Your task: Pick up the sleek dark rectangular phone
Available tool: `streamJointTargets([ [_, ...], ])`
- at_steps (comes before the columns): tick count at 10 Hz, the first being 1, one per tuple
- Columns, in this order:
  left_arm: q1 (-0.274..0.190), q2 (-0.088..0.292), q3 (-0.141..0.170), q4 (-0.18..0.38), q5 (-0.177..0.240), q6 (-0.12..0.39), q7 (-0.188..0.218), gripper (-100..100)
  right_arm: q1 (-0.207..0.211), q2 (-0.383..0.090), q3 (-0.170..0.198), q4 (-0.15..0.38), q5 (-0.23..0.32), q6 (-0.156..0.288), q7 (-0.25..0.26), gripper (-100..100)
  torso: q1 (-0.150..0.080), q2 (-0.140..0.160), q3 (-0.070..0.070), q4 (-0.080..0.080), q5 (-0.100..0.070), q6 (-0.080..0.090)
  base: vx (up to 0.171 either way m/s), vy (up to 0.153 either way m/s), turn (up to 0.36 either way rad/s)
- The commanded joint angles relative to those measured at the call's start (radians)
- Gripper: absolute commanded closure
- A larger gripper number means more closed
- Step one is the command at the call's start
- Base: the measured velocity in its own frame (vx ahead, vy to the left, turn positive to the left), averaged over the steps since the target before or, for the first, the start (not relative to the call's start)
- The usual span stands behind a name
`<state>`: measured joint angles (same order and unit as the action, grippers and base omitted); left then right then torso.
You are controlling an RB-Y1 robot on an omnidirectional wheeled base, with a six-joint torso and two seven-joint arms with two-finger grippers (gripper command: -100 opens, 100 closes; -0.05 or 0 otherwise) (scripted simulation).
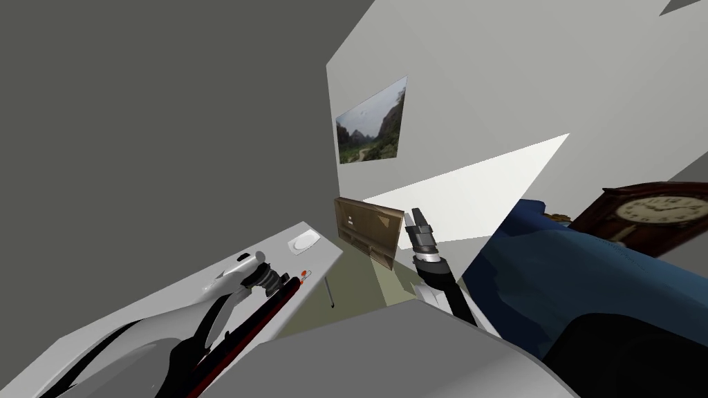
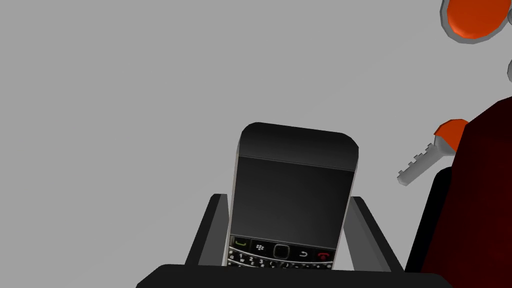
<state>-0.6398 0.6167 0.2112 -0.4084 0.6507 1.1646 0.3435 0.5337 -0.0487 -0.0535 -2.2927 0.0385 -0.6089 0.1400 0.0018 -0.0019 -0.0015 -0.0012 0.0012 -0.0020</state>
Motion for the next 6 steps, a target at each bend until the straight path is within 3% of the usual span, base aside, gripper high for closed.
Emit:
streamJointTargets([
  [1,0.000,0.000,0.000,0.000,0.000,0.000,0.000,100,0.000,0.000,0.000,0.000,0.000,0.000,0.000,0,0.000,0.000,0.000,0.000,0.000,0.000,0.000,0.000,0.000],
  [2,0.000,0.000,0.000,0.000,0.000,0.000,0.000,100,0.000,0.000,0.000,0.000,0.000,0.000,0.000,0,0.000,0.000,0.000,0.000,0.000,0.000,0.000,0.000,0.000],
  [3,0.000,0.000,0.000,0.000,0.000,0.000,0.001,0,0.000,0.000,0.000,0.000,0.000,0.000,0.000,0,0.000,0.000,0.000,0.000,0.000,0.000,0.000,0.000,0.000],
  [4,-0.025,0.029,-0.005,0.002,0.007,0.032,0.003,100,0.000,0.000,0.000,0.000,0.000,0.000,0.000,0,0.000,0.000,0.000,0.000,0.000,0.000,-0.044,-0.017,-0.007],
  [6,-0.030,0.036,-0.006,-0.001,0.009,0.044,0.005,100,0.000,0.000,0.000,0.000,0.000,0.000,0.000,0,-0.002,0.003,0.002,0.001,-0.001,0.000,-0.042,-0.024,-0.002],
])
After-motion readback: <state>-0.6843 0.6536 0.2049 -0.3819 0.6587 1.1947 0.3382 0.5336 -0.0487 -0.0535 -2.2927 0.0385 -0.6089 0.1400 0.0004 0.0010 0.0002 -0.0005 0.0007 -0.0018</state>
